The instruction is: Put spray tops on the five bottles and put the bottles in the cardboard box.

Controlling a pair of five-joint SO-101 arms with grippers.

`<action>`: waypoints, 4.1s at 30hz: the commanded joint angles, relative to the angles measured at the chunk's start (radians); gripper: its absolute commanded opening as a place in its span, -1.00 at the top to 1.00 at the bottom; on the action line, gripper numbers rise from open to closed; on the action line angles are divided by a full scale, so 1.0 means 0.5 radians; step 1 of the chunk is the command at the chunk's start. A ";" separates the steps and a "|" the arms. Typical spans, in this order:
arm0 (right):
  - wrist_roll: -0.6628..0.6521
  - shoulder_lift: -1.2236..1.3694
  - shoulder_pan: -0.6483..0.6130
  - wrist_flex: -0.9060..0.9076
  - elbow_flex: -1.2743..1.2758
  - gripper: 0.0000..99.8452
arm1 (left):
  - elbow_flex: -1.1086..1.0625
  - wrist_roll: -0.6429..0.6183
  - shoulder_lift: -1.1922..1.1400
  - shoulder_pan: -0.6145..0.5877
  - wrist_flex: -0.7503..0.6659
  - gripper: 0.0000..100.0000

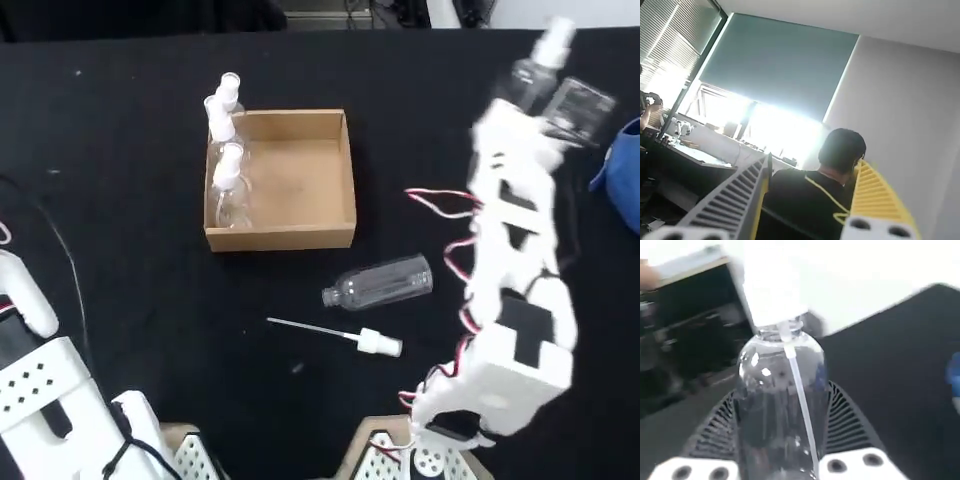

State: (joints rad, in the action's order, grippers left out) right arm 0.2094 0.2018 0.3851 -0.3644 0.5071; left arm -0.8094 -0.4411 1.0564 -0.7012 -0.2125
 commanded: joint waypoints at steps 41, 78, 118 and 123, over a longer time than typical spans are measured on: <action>-0.485 1.180 0.540 -2.209 0.299 0.97 | 0.023 -0.015 0.009 0.158 -0.028 0.70; -0.485 1.165 0.528 -2.059 0.373 0.50 | 0.026 -0.015 0.009 0.158 -0.031 0.70; -0.485 0.379 0.500 -1.237 0.446 0.61 | 0.026 -0.015 0.009 0.158 -0.034 0.70; -0.485 0.382 0.497 -1.267 0.456 0.56 | 0.023 -0.015 0.009 0.158 -0.034 0.70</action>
State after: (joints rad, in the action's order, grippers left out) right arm -0.0269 0.4733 0.6429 -0.9674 0.7802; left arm -0.8094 -0.4411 1.0564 -0.6337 -0.2125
